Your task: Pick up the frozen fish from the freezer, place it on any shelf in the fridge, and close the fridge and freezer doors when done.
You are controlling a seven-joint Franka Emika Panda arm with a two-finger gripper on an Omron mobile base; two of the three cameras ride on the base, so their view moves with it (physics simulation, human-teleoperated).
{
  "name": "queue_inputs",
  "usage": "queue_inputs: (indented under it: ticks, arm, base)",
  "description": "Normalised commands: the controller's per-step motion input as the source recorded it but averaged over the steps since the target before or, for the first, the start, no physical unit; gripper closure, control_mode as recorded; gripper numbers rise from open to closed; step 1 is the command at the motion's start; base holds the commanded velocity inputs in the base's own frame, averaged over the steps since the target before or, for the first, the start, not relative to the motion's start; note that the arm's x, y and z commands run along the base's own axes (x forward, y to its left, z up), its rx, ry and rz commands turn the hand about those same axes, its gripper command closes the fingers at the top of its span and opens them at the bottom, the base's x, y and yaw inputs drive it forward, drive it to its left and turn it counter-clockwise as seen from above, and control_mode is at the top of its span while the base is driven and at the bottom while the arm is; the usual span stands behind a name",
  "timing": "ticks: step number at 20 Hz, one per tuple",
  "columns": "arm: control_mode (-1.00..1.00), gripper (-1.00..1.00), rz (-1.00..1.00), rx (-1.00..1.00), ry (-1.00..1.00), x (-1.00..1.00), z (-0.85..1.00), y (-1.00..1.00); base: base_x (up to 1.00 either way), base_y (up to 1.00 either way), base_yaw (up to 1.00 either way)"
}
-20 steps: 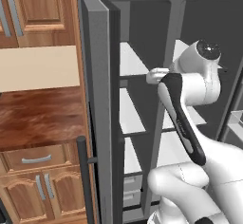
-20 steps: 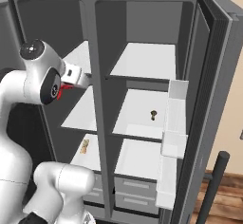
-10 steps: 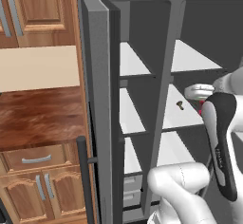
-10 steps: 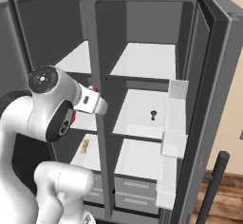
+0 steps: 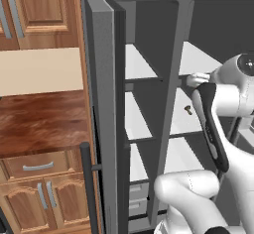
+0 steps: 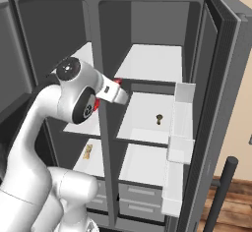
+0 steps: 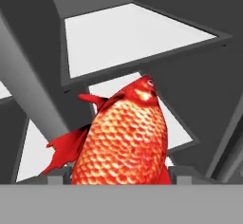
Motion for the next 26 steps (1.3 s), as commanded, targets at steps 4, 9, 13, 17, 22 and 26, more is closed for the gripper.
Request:
queue_inputs:
  ticks: [4,9,13,17,22,26]
  arm:
    - [-1.0,1.0,-0.01,0.0,0.0,0.9,0.23,-0.27]
    - [-1.0,1.0,0.02,0.04,0.02,0.27,0.28,-0.87]
    - [-1.0,1.0,0.04,0.01,0.03,0.6,0.06,-0.39]
    - [-1.0,1.0,0.0,0.0,0.11,0.87,0.0,0.0]
    - [-1.0,1.0,0.01,0.0,0.07,0.75,-0.01,-0.17]
    - [-1.0,1.0,0.03,0.0,0.01,0.83,-0.06,-0.44]
  base:
    - [0.0,0.0,0.0]
    - [0.0,0.0,0.0]
    - [0.0,0.0,0.0]
    - [0.0,0.0,0.0]
    - [0.0,0.0,0.0]
    - [0.0,0.0,0.0]
